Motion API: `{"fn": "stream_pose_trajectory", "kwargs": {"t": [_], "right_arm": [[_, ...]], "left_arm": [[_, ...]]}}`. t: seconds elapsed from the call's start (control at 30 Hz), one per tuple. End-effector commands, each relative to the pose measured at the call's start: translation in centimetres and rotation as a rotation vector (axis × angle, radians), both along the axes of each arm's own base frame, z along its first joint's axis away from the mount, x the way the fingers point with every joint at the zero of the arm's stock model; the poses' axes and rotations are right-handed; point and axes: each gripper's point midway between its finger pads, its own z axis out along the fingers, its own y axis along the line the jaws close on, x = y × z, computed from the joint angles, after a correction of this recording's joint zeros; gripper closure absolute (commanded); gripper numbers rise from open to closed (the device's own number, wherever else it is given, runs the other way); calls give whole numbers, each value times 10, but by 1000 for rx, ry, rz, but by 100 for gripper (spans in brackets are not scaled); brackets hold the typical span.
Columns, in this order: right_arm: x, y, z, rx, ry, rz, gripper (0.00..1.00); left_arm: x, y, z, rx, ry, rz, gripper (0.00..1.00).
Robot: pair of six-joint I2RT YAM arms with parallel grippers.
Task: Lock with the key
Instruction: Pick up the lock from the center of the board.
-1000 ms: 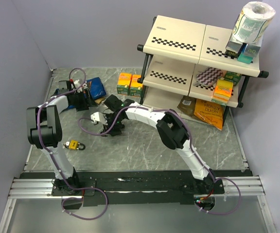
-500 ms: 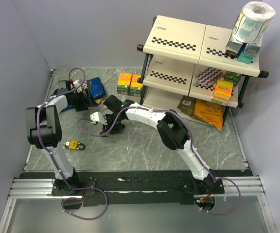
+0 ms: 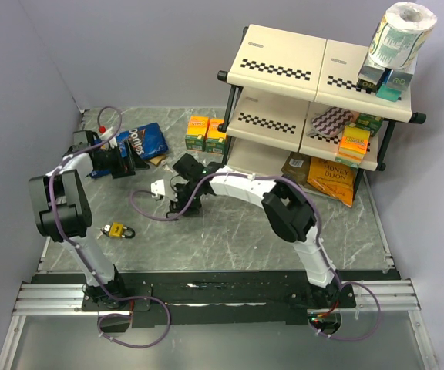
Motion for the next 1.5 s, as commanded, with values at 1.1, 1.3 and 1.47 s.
{"fn": "stream_pose_trajectory", "kwargs": {"t": [1.1, 1.3, 1.47], "right_arm": [[-76, -81, 213, 300, 160, -178, 100], [-79, -87, 222, 318, 145, -195, 100], [-92, -98, 224, 325, 161, -201, 100]], "left_arm": [[-188, -128, 138, -213, -696, -867, 18], [-177, -142, 136, -130, -611, -802, 22], [-196, -146, 148, -185, -642, -832, 18]]}}
